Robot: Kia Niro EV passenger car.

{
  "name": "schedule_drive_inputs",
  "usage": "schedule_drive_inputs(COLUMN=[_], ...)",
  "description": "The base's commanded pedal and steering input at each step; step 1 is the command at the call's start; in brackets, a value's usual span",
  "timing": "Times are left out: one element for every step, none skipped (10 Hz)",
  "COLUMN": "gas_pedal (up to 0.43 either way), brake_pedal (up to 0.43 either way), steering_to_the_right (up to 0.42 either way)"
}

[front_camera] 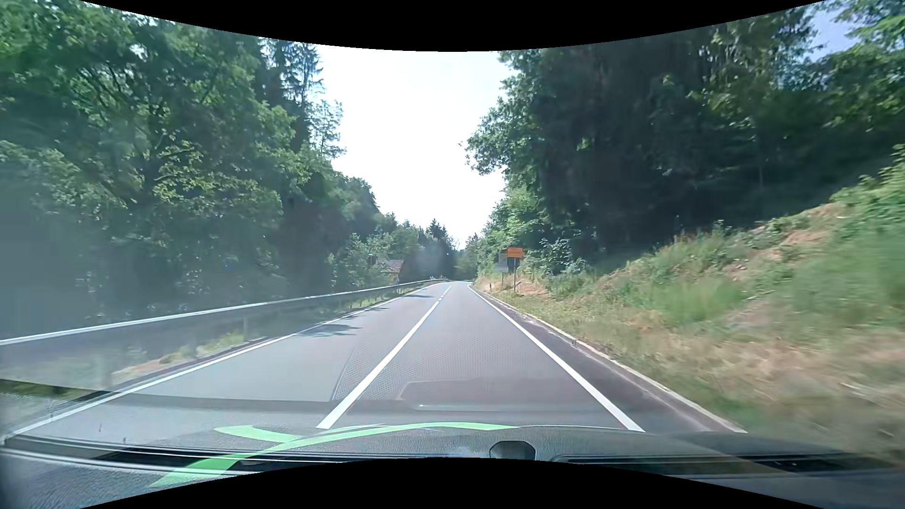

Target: Follow the waypoints while adhering to traffic rules and regulations

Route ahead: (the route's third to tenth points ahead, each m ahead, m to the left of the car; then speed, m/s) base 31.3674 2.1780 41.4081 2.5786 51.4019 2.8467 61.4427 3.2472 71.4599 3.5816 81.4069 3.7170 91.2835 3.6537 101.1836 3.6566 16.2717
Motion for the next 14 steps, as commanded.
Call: schedule_drive_inputs(gas_pedal=[0.24, 0.228, 0.189, 0.189, 0.177, 0.177, 0.157, 0.157, 0.169, 0.169, 0.177, 0.189, 0.197, 0.197], brake_pedal=[0.0, 0.0, 0.0, 0.0, 0.0, 0.0, 0.0, 0.0, 0.0, 0.0, 0.0, 0.0, 0.0, 0.0], steering_to_the_right=[-0.024, -0.022, -0.02, -0.02, -0.02, -0.02, -0.019, -0.016, -0.012, -0.011, -0.01, -0.009, -0.003, 0.002])
